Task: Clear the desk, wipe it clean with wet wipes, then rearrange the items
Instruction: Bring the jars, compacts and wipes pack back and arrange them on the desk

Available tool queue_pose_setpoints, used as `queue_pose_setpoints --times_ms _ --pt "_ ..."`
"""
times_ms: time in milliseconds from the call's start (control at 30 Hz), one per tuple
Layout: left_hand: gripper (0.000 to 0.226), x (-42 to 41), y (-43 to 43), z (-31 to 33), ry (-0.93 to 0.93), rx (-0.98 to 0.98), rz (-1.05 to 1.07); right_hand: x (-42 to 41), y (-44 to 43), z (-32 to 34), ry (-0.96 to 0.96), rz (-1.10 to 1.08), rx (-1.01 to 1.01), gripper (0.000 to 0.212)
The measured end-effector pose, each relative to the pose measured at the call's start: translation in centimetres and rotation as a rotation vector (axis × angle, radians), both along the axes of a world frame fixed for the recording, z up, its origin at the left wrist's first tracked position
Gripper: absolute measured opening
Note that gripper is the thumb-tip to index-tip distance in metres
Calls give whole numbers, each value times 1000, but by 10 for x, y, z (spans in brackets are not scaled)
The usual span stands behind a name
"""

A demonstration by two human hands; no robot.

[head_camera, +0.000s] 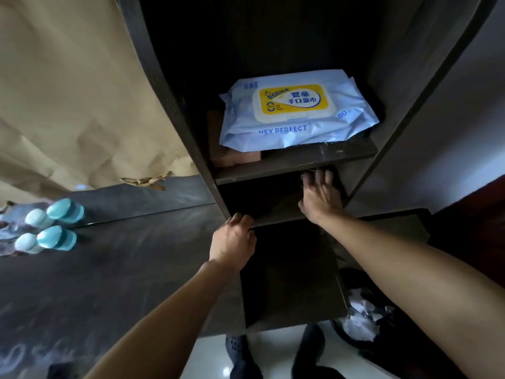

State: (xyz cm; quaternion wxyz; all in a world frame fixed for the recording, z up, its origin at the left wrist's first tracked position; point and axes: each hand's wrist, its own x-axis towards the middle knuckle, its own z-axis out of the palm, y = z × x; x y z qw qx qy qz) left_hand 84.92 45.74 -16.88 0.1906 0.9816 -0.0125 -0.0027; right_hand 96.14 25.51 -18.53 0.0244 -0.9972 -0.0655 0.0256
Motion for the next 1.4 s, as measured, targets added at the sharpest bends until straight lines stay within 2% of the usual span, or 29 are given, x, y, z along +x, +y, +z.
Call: queue_pose_setpoints --times_ms 267,367,500,533,633,667,800,1067,1233,1400 --pt "31 -3 -13 3 -10 15 143 -6 -18 -9 -94 220 156 47" --pt "31 -3 -15 10 -22 18 163 -1 -18 -9 -86 216 253 42" --pt "29 -4 -21 23 -83 12 150 1 -18 -7 -73 199 270 35" --pt "28 -4 -23 27 -101 15 148 -1 -18 -7 -51 182 275 39" --pt "27 -3 -28 39 -141 23 136 -9 -17 -4 89 157 225 73" --pt "27 -3 -29 43 -151 23 134 -12 -17 -3 125 176 205 77" --pt "27 -10 -26 49 -164 13 154 -37 -17 7 219 282 234 72" --pt "24 -63 29 32 -48 86 236 -97 36 12 159 577 410 73" --pt "25 -107 84 14 25 96 389 -116 94 15 186 730 368 81" --pt "27 -154 146 -9 125 120 528 -125 165 15 226 847 301 80"
